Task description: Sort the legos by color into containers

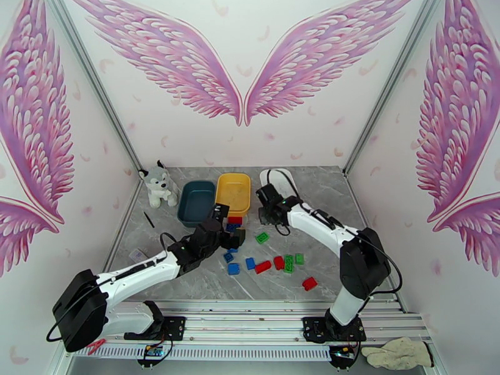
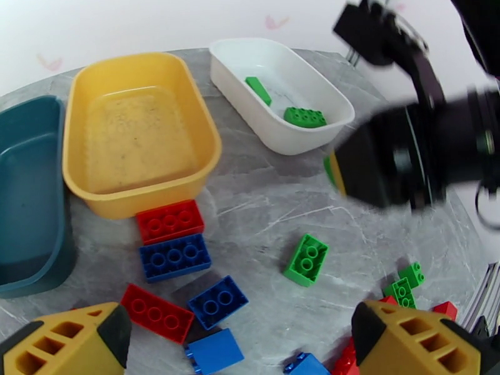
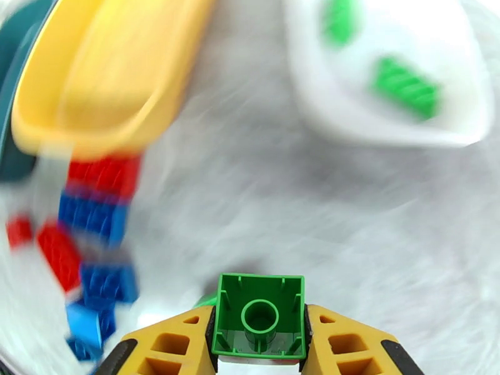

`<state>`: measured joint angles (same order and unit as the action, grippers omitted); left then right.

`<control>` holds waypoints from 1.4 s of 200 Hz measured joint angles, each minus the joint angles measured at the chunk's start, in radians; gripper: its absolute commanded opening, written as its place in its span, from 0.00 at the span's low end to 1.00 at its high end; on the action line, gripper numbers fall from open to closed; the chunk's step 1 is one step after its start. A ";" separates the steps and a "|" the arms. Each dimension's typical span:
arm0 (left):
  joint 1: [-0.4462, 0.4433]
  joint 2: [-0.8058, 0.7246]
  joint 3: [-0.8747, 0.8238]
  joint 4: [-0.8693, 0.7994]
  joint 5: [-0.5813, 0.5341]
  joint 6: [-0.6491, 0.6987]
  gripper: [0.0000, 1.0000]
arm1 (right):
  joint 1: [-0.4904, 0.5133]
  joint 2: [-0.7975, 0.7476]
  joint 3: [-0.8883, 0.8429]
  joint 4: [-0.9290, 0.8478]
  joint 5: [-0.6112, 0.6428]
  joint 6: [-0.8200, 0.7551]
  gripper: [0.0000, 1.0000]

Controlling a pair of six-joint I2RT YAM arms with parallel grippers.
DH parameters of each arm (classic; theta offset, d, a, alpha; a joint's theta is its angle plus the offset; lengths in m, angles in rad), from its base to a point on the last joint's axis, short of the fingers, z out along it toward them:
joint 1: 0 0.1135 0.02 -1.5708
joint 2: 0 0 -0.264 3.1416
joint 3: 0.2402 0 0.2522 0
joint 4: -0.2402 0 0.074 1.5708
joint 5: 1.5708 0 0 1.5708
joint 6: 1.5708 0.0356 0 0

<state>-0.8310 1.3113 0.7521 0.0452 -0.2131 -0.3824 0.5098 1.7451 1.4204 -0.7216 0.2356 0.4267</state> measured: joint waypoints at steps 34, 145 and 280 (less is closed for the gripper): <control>-0.051 0.040 0.034 -0.001 -0.013 0.030 0.99 | -0.114 0.131 0.250 -0.029 0.005 0.007 0.38; -0.056 0.040 0.042 -0.011 -0.043 0.046 0.99 | -0.092 0.053 0.147 -0.076 -0.079 -0.004 0.79; 0.051 -0.151 -0.042 -0.006 -0.068 0.013 0.99 | 0.136 -0.010 -0.290 0.069 -0.161 -0.024 0.79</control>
<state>-0.7795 1.1603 0.7101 0.0391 -0.2810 -0.3695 0.6460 1.7348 1.1309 -0.6521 0.0746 0.4026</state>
